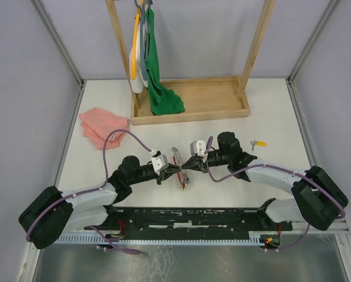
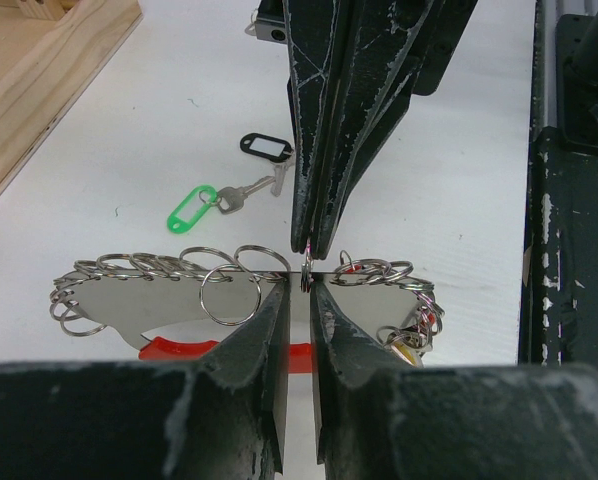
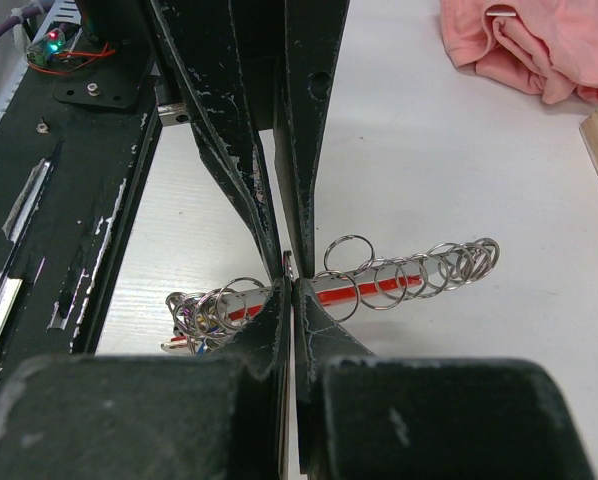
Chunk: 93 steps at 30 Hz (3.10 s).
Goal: Put the keys on the keyring
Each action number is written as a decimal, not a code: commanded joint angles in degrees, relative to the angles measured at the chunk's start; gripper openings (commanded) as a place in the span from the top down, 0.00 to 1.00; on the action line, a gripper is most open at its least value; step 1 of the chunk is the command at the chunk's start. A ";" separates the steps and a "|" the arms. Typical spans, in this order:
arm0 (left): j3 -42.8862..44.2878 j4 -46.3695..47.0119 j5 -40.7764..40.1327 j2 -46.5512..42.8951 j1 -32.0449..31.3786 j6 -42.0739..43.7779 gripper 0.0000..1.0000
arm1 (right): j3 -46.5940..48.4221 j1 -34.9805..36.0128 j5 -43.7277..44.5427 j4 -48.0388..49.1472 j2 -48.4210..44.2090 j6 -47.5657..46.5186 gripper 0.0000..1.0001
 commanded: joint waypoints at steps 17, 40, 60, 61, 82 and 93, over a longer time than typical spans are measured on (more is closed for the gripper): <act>4.10 -0.45 1.74 0.46 0.31 0.97 0.97 | 2.82 -0.01 0.10 -3.92 -2.05 2.74 0.98; -3.86 5.78 -4.80 -3.30 0.09 12.23 0.97 | 15.52 -0.54 50.33 -49.54 -6.73 29.74 0.38; -3.73 4.68 -5.88 -1.81 0.08 14.49 0.97 | 15.62 -1.59 63.91 -46.21 9.68 45.68 0.56; -3.75 4.58 -5.82 -1.79 0.09 14.47 0.97 | 15.45 -1.59 64.23 -45.66 10.05 45.86 0.57; -2.70 3.34 -4.85 -0.47 0.12 14.45 0.97 | 13.25 -1.55 67.57 -44.32 11.59 46.63 0.81; -2.71 2.98 -5.20 -1.47 0.04 14.06 0.97 | 17.47 -1.59 67.04 -56.81 2.43 46.07 1.00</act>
